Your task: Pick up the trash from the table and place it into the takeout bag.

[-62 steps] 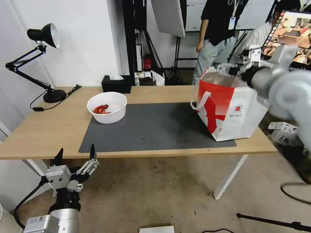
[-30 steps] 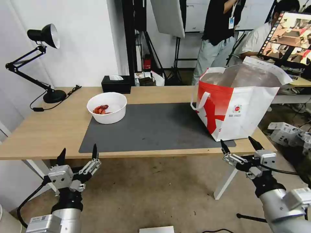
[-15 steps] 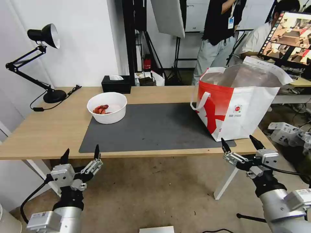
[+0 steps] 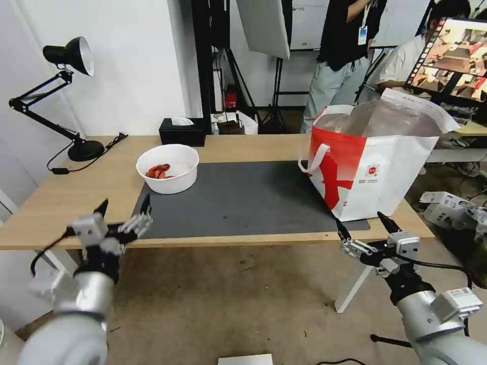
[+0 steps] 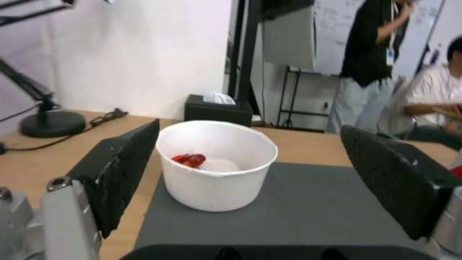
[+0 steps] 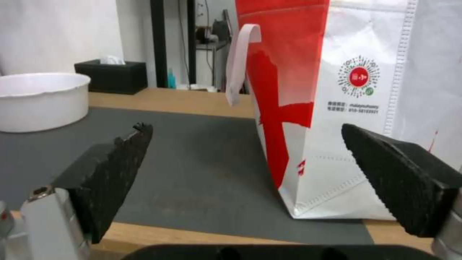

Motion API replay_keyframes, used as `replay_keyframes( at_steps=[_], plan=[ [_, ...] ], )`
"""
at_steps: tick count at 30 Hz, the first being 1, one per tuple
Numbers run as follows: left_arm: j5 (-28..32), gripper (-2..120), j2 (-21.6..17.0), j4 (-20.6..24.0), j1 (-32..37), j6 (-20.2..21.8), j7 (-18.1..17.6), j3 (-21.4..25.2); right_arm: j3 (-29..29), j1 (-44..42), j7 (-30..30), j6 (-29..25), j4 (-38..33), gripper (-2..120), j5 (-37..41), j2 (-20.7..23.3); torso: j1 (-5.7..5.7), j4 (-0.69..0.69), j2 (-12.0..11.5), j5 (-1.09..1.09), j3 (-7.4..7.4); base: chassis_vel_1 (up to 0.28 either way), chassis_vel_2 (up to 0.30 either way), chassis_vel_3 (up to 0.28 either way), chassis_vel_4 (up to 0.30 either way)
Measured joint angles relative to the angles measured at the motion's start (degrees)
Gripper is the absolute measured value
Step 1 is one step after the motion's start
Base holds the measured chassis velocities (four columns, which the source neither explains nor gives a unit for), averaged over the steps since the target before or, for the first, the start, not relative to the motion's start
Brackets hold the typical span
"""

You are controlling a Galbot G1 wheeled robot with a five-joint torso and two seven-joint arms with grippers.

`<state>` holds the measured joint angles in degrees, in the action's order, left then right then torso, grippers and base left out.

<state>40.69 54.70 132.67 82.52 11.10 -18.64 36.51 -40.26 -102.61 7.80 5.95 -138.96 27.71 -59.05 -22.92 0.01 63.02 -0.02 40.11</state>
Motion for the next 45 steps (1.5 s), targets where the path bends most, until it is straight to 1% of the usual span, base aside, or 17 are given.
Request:
replay_keyframes(
  at_steps=[3,5,6,7,11,13,14,15,19,20,22,23,26,27,30,34,45],
  plan=[
    [7.67,100,-5.70,-6.86,-9.90,3.04,-0.13,-2.86,0.00,0.20,0.01,0.01,0.03,100,0.04,-0.27,-0.01,-0.01,0.00,-0.01,0.00,0.000,0.000,0.000,0.000],
    [7.67,100,-5.70,-6.86,-9.90,3.04,-0.13,-2.86,0.00,0.20,0.01,0.01,0.03,100,0.04,-0.27,-0.01,-0.01,0.00,-0.01,0.00,0.000,0.000,0.000,0.000],
    [13.71,100,-9.12,-11.40,-17.22,6.51,-0.48,-5.30,-0.02,0.31,0.04,0.02,0.25,100,0.04,-0.56,-0.01,-0.01,0.00,0.02,0.00,0.000,0.000,0.000,0.000],
    [16.05,100,-10.67,-14.18,-20.98,8.01,-0.48,-7.43,-0.05,0.32,0.05,0.02,0.40,100,-0.01,-0.80,0.00,0.00,0.00,0.02,0.00,0.000,0.000,0.000,0.000],
    [19.17,100,-12.64,-19.36,-28.18,9.96,-0.63,-12.33,-0.04,0.33,0.06,0.03,0.65,100,-0.13,-1.37,-0.01,0.00,0.00,0.01,0.00,0.000,0.000,0.000,0.000],
    [21.91,100,-13.56,-25.38,-36.67,11.48,-0.69,-18.90,-0.02,0.53,0.08,0.03,1.04,100,-0.25,-1.88,-0.01,0.00,0.00,0.00,0.00,0.000,0.000,0.000,0.000],
    [22.62,100,-13.61,-28.32,-40.28,11.81,-0.69,-21.75,0.01,0.70,0.09,0.04,1.17,100,-0.27,-1.97,-0.01,-0.01,0.00,0.01,0.00,0.000,0.000,0.000,0.000],
    [22.62,100,-13.61,-28.32,-40.28,11.81,-0.69,-21.75,0.01,0.70,0.09,0.04,1.17,100,-0.27,-1.97,-0.01,-0.01,0.00,0.01,0.00,0.000,0.000,0.000,0.000],
    [23.32,100,-12.35,-40.62,-53.28,13.93,-0.93,-32.28,0.02,1.34,0.15,0.06,1.57,100,-0.28,-2.05,-0.01,0.00,0.00,0.01,0.01,0.000,0.000,0.000,0.000],
    [23.32,100,-12.35,-40.62,-53.28,13.93,-0.93,-32.28,0.02,1.34,0.15,0.06,1.57,100,-0.28,-2.05,-0.01,0.00,0.00,0.01,0.01,0.000,0.000,0.000,0.000],
    [23.14,100,-10.75,-47.60,-59.87,16.27,-0.90,-37.33,0.02,1.50,0.18,0.08,1.71,100,-0.28,-2.18,-0.01,-0.01,-0.01,0.01,0.00,0.000,0.000,0.000,0.000],
    [23.14,100,-10.75,-47.60,-59.87,16.27,-0.90,-37.33,0.02,1.50,0.18,0.08,1.71,100,-0.28,-2.18,-0.01,-0.01,-0.01,0.01,0.00,0.000,0.000,0.000,0.000],
    [22.68,100,-8.81,-55.17,-66.03,18.96,-1.11,-41.74,0.03,1.54,0.23,0.08,1.73,100,-0.30,-2.54,-0.01,-0.01,-0.01,0.02,0.00,0.000,0.000,0.000,0.000],
    [22.68,100,-8.81,-55.17,-66.03,18.96,-1.11,-41.74,0.03,1.54,0.23,0.08,1.73,100,-0.30,-2.54,-0.01,-0.01,-0.01,0.02,0.00,0.000,0.000,0.000,0.000],
    [22.68,100,-7.05,-61.63,-70.72,22.17,-1.36,-45.58,0.03,1.54,0.27,0.07,1.72,100,-0.32,-2.80,0.00,0.00,0.00,0.02,-0.01,0.000,0.000,0.000,0.000],
    [23.13,100,-5.62,-65.38,-73.24,25.00,-2.16,-47.30,0.04,1.55,0.28,0.06,1.73,100,-0.33,-2.97,0.00,-0.01,0.00,0.01,0.00,0.000,0.000,0.000,0.000],
    [25.39,100,-4.33,-68.85,-75.30,29.45,-4.69,-48.71,0.46,1.76,0.31,-0.14,1.84,100,-0.36,-3.21,0.00,0.00,0.00,0.01,-0.01,0.000,0.000,0.000,0.000]
  ],
)
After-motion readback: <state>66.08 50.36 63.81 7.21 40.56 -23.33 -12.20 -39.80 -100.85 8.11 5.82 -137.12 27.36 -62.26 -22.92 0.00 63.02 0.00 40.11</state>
